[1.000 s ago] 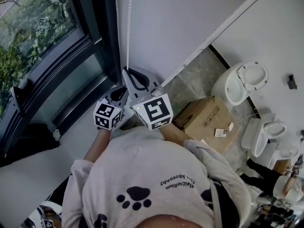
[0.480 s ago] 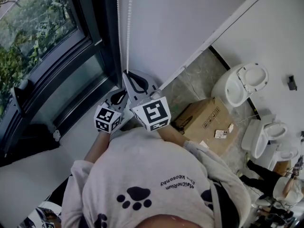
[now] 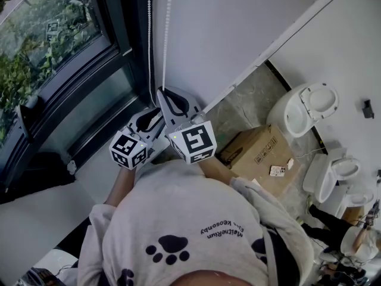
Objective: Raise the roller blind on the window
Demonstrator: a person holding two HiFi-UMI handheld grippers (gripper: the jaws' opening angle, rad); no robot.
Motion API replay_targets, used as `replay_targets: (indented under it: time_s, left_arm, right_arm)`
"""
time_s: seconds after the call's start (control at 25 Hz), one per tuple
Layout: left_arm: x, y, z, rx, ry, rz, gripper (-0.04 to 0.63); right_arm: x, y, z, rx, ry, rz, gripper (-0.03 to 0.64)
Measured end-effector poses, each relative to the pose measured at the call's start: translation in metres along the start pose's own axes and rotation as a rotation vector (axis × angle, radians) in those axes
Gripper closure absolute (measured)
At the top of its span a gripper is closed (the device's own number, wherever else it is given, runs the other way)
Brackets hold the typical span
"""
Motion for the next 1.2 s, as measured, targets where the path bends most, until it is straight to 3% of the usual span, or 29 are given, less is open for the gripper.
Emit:
replay_targets:
  time_s: [0.36,0.8,1.2]
  left_arm:
    - [0.005,0.017,0.070,-0.052,0.016,-0.010,0.479]
    - [-0.022,0.007,0.192,-0.221,-0.100,-0.078,0.479]
    - [-0.037,-0.026,0.259,-0.262,-0.207,-0.139,0.494]
  right_arm:
    - [-0.001,0.001,-0.001,0.003,-0.008,0.001,0.601]
    - [0.002,0.000,0.000,0.008,-0.005,0.014,0.601]
    - [0.006,0.001,0.002,-0.001,-0.002,0.028,0.601]
Point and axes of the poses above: the fingertips, and each gripper's own axes: y backward along the fingers, x to its left, z out of its top, the point moved 4 cm from there along y, backward along the fingers, and after that the axes turned 10 degrees about -x, right-handed, at the moved point
